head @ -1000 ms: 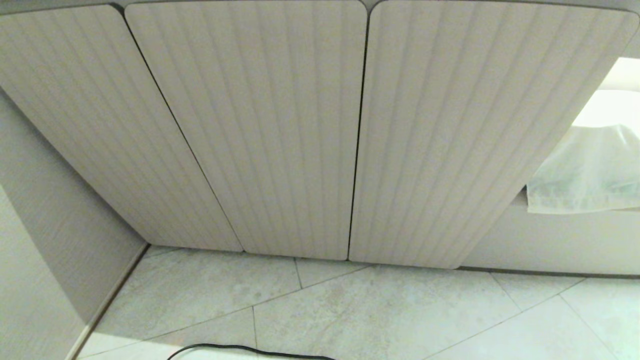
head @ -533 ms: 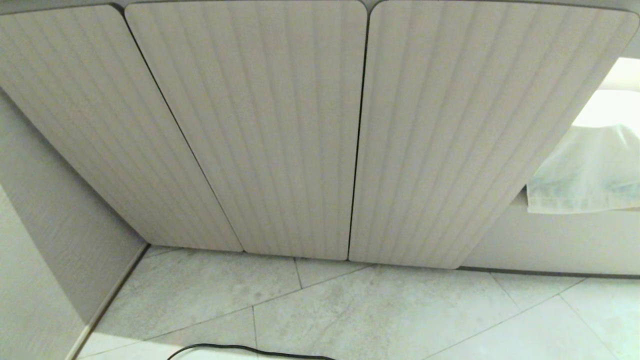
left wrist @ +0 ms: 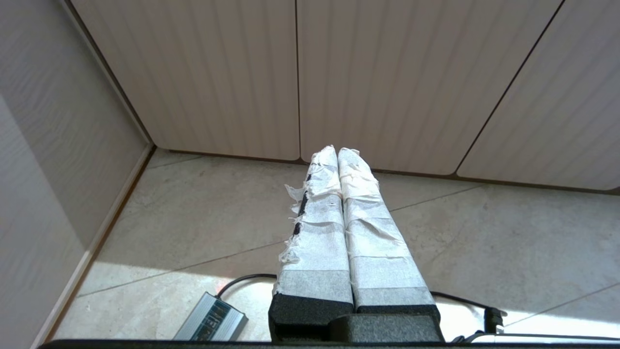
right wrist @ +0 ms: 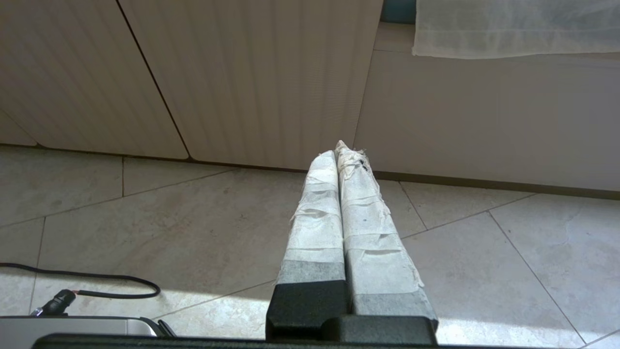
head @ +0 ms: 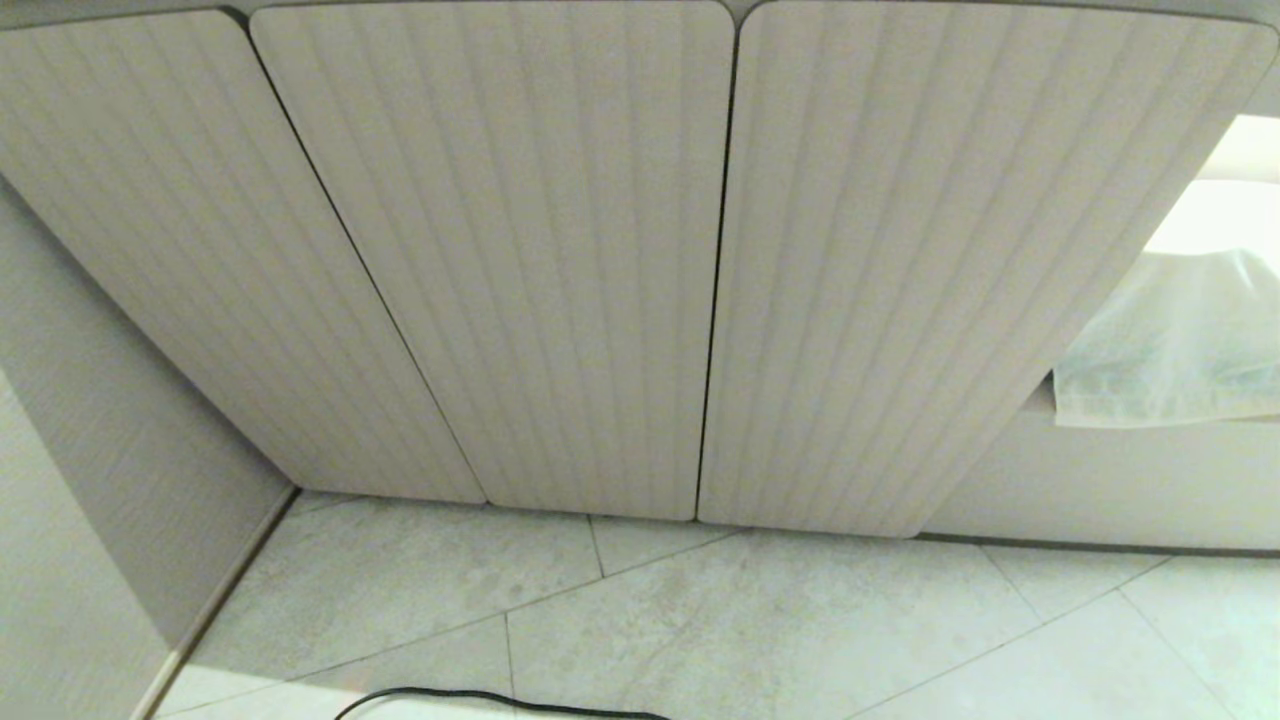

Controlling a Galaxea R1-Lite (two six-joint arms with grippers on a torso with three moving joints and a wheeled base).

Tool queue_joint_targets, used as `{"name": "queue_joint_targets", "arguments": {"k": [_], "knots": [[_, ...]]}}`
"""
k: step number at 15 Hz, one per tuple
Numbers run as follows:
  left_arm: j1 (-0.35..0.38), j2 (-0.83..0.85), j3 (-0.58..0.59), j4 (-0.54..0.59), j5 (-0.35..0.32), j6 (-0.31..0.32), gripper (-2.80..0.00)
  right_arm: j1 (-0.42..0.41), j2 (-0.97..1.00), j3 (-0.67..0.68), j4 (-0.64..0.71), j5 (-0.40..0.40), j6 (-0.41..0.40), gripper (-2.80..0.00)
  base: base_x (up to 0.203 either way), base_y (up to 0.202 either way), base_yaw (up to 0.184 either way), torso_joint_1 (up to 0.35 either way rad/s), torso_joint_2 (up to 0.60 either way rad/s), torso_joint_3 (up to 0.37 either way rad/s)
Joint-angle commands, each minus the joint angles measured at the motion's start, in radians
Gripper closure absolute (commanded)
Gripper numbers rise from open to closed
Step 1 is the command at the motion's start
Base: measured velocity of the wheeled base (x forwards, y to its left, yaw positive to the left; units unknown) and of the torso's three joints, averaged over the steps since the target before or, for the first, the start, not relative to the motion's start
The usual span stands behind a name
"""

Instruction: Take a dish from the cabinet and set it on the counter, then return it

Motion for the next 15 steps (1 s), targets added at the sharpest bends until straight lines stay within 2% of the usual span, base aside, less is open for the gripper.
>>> {"name": "queue_joint_targets", "arguments": {"k": [1,9,15], "knots": [[0.000,0.000,-0.001,0.000,0.000,-0.001,0.00,0.000,0.000,0.000,-0.001,-0.001,0.000,0.00,0.000,0.000,0.000,0.000,0.00,0.000],[0.000,0.000,-0.001,-0.001,0.000,-0.001,0.00,0.000,0.000,0.000,-0.001,-0.001,0.000,0.00,0.000,0.000,0.000,0.000,0.00,0.000],[0.000,0.000,0.001,-0.001,0.000,-0.001,0.00,0.000,0.000,0.000,0.001,-0.003,0.040,0.00,0.000,0.000,0.000,0.000,0.00,0.000]]}}
